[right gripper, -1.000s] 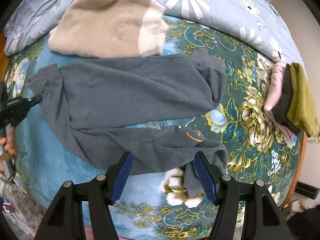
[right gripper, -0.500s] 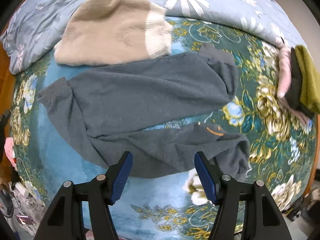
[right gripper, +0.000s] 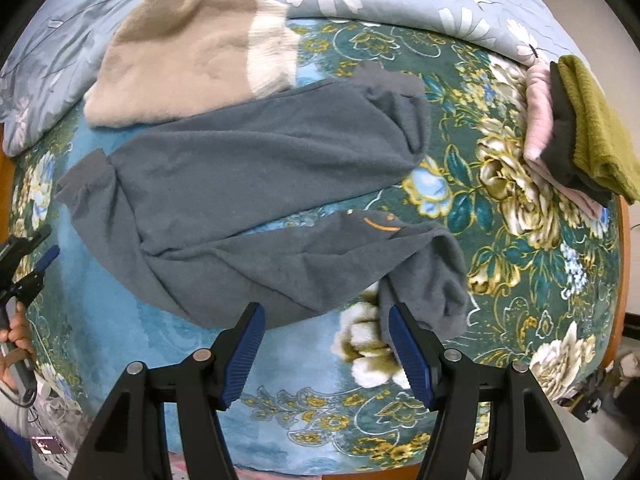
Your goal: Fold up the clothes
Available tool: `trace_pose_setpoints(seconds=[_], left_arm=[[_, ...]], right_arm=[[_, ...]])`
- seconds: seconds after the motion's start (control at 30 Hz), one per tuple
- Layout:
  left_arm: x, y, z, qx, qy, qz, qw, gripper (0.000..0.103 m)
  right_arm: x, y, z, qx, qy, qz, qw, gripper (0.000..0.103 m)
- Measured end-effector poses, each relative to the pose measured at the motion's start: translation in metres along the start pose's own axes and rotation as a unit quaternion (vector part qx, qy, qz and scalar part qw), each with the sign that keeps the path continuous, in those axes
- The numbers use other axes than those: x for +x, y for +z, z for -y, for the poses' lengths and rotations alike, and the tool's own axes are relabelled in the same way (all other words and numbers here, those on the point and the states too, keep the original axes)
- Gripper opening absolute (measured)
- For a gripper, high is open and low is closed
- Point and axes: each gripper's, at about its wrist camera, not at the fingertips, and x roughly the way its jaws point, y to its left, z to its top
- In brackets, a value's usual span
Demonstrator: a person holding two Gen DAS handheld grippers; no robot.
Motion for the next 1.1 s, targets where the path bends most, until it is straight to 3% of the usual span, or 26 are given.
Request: trace_pose_setpoints(seconds=[0.23,0.3,0.33,0.37,0.47,0.6,0.73,0.87,1.1], left_arm=[[0.043,0.021,0.018,0.029,0.015,-0.026,0.9992,0.045],[0.052,0.022,0.023,0.037,0.020,-0.041,0.9983,0.033],[0.055,0.022,0.025,0.039,0.022,-0.048,0.9979,0.017],[0.058,0.022,0.026,0.039,0.023,-0.051,0.9977,0.008],[0.051,0.018,0.030,0.029,0.023,-0.036,0.9987,0.007],[0.008,0.005,0.024,-0.035,-0.017,0.025,0.9989,0.006],[-0.043,-0.014,0.001,-0.106,-0.044,0.086,0.9897,0.006],[-0.060,-0.028,-0.021,-0.135,-0.006,0.078,0.9877,0.006],[-0.078,-0.045,-0.045,-0.210,0.015,0.077,0.9745,0.006]], right_arm=[[-0.002,0.015,-0.001,-0.008,-0.009,-0.005,1.000,0.068],[-0.001,0.018,-0.001,-0.007,-0.010,-0.007,1.000,0.068],[0.000,0.020,-0.001,-0.004,-0.009,-0.007,1.000,0.068],[0.001,0.021,0.000,-0.001,-0.008,-0.008,1.000,0.068],[0.003,0.021,0.002,0.008,-0.004,-0.009,1.000,0.068],[0.006,0.011,0.015,0.035,0.006,-0.007,0.999,0.068],[0.011,-0.005,0.040,0.081,0.011,-0.003,0.997,0.068],[0.035,-0.039,0.076,0.153,0.012,-0.022,0.988,0.068],[0.100,-0.098,0.128,0.281,0.060,-0.068,0.955,0.068]])
